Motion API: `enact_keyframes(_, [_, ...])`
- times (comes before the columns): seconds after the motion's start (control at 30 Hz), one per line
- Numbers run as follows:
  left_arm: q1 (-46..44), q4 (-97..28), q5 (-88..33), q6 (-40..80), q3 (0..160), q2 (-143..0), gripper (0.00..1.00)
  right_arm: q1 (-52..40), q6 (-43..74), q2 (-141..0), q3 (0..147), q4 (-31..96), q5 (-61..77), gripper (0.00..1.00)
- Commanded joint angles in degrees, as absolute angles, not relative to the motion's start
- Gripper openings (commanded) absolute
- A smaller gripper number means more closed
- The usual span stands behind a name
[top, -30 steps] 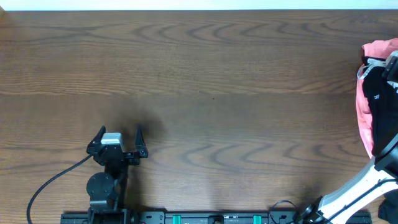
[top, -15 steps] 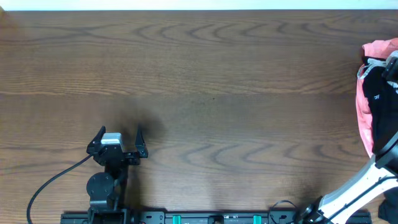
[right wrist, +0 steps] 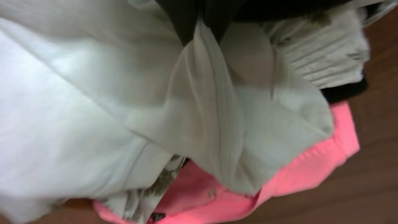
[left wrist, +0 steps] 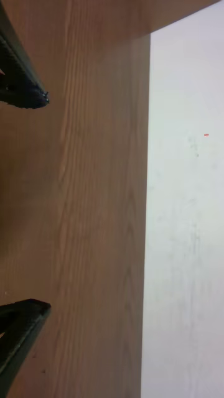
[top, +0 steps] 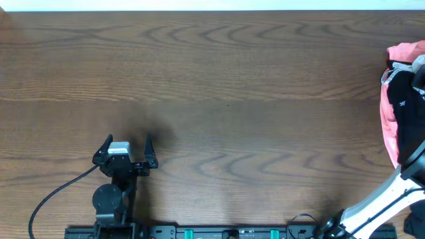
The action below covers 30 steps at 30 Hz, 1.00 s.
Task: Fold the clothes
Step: 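Pull the white shirt out of the pile toward table center with right gripper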
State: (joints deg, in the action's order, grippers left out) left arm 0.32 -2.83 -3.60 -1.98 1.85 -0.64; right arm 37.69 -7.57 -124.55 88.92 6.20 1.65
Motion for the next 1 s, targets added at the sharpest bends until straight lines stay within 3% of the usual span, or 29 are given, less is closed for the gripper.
enact_keyframes(0.0, [0.6, -3.7, -3.4, -2.8, 0.2, -0.6, 0.98, 38.0, -7.3, -115.5, 89.6, 6.6, 2.0, 0.01])
enact_keyframes(0.3, [0.6, -3.7, -3.4, -2.8, 0.2, -0.6, 0.98, 37.4, -5.6, -99.5, 89.6, 12.1, 2.1, 0.01])
enact_keyframes(0.53, [0.6, -3.7, -3.4, -2.8, 0.2, -0.6, 0.98, 34.3, -0.7, -93.1, 89.6, 21.1, 13.4, 0.01])
enact_keyframes(0.97, [0.6, -3.7, -3.4, -2.8, 0.2, -0.6, 0.98, 12.7, 0.4, -92.9, 89.6, 32.9, 16.5, 0.01])
